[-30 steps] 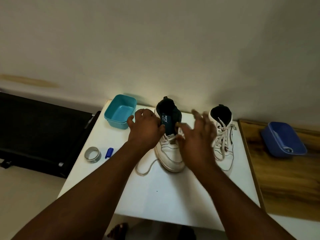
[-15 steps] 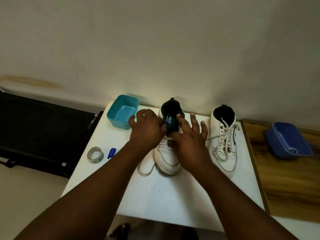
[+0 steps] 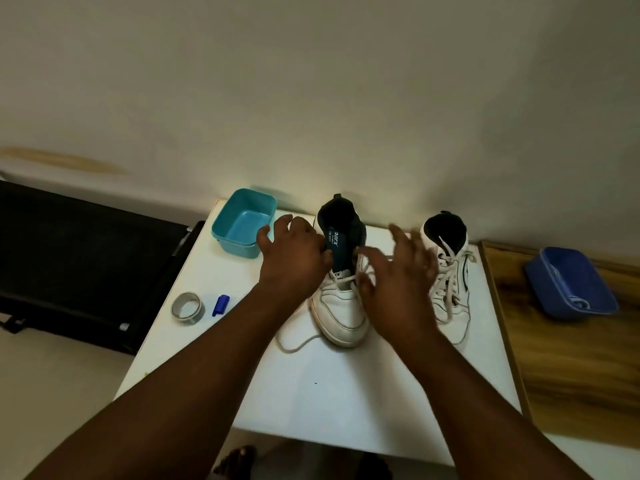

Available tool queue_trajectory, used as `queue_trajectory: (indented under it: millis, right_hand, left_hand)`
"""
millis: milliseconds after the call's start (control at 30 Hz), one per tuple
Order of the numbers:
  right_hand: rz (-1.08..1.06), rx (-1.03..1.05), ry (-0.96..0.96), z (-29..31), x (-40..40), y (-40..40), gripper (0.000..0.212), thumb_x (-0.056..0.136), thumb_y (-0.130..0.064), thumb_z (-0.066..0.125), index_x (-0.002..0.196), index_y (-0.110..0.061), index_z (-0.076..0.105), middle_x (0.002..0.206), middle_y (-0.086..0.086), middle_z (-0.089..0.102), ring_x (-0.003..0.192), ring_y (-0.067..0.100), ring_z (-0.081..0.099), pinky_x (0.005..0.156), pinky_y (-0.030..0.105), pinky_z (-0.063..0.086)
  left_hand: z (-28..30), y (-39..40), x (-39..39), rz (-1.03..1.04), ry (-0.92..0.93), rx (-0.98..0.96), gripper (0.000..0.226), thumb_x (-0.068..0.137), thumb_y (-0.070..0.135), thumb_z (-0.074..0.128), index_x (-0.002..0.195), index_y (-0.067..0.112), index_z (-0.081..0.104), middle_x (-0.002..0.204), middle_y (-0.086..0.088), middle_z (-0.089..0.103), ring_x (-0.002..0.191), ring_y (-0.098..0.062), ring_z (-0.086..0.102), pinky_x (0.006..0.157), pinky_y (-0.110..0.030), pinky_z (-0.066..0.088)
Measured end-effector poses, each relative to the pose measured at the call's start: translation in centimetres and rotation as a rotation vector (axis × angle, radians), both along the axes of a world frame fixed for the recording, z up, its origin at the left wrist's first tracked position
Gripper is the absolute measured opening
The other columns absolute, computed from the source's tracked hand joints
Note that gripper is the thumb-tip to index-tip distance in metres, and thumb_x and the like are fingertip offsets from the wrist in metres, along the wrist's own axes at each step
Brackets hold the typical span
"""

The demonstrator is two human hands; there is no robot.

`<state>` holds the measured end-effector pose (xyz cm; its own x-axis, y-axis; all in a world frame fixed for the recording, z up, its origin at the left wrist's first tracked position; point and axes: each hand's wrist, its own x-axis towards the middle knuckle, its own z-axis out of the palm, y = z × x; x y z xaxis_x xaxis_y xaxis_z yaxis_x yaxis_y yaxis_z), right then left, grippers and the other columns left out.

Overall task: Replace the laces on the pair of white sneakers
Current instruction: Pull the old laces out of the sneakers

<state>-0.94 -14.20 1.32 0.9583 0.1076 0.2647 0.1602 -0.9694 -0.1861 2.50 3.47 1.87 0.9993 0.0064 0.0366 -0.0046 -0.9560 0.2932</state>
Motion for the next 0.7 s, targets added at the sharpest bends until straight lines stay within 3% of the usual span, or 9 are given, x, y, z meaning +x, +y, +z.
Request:
queue_trajectory:
  millis: [67, 167, 333, 467, 533, 600, 700]
  right_hand:
    - [0.138, -0.063, 0.038, -1.2, 0.1, 1.7, 0.021, 0.09, -0.03, 0.069, 0.11, -0.035, 0.073, 0.163, 0.011, 0.035, 0.154, 0.043, 0.014, 0.121, 0.06, 0.002]
    - [0.108, -0.087, 0.12, -1.5, 0.5, 2.0, 0.014, 0.095, -0.033, 0.062, 0.101, -0.035, 0.076, 0.162, 0.001, 0.037, 0.156, 0.038, 0.01, 0.12, 0.058, -0.008]
    - [-0.146, -0.057, -0.063, 1.2, 0.5, -0.8, 0.014, 0.086, -0.024, 0.061, 0.089, -0.03, 0.073, 0.146, 0.002, 0.053, 0.149, 0.034, 0.03, 0.119, 0.064, 0.01]
    - [-0.399, 0.035, -0.111, 2.0, 0.4, -3.3, 0.016, 0.092, -0.023, 0.063, 0.103, -0.022, 0.074, 0.145, 0.007, 0.05, 0.144, 0.037, 0.035, 0.117, 0.065, 0.019]
    - [-0.331, 0.047, -0.089, 1.5, 0.4, -2.7, 0.024, 0.089, -0.023, 0.068, 0.112, -0.024, 0.072, 0.153, 0.012, 0.042, 0.148, 0.04, 0.028, 0.119, 0.065, 0.016]
    - [-0.116, 0.004, -0.068, 0.8, 0.2, -0.7, 0.034, 0.086, -0.026, 0.071, 0.12, -0.03, 0.07, 0.161, 0.012, 0.034, 0.153, 0.042, 0.018, 0.121, 0.062, 0.01]
    - [0.092, -0.101, 0.015, -0.7, 0.1, 2.2, 0.017, 0.089, -0.03, 0.067, 0.104, -0.035, 0.075, 0.162, 0.005, 0.037, 0.155, 0.041, 0.014, 0.121, 0.058, -0.002]
  left_hand:
    - [0.0, 0.0, 0.0, -0.001, 0.015, -0.011, 0.034, 0.1, 0.048, 0.047, 0.119, 0.029, 0.069, 0.145, -0.002, 0.048, 0.148, -0.028, 0.024, 0.118, -0.059, 0.013]
    - [0.0, 0.2, 0.0, 0.003, 0.031, -0.018, 0.034, 0.1, 0.05, 0.048, 0.118, 0.03, 0.069, 0.146, -0.001, 0.047, 0.149, -0.027, 0.023, 0.118, -0.059, 0.012]
    - [0.0, 0.0, 0.1, -0.012, 0.001, 0.044, 0.034, 0.1, 0.046, 0.045, 0.117, 0.028, 0.069, 0.143, 0.0, 0.049, 0.147, -0.027, 0.024, 0.116, -0.06, 0.014]
    - [-0.3, 0.0, 0.1, -0.004, -0.009, 0.038, 0.034, 0.1, 0.045, 0.045, 0.114, 0.027, 0.07, 0.142, -0.002, 0.05, 0.146, -0.028, 0.026, 0.116, -0.06, 0.015]
    - [-0.2, -0.1, 0.0, -0.004, -0.015, 0.029, 0.035, 0.1, 0.046, 0.045, 0.115, 0.026, 0.07, 0.142, -0.002, 0.05, 0.145, -0.028, 0.028, 0.117, -0.059, 0.016]
    - [-0.1, -0.1, 0.0, -0.006, -0.012, 0.013, 0.035, 0.101, 0.047, 0.045, 0.116, 0.027, 0.07, 0.142, -0.002, 0.05, 0.145, -0.027, 0.028, 0.117, -0.059, 0.015]
    - [-0.1, 0.0, 0.1, -0.003, 0.013, 0.005, 0.036, 0.101, 0.049, 0.046, 0.119, 0.028, 0.069, 0.144, -0.001, 0.048, 0.147, -0.027, 0.026, 0.118, -0.058, 0.015]
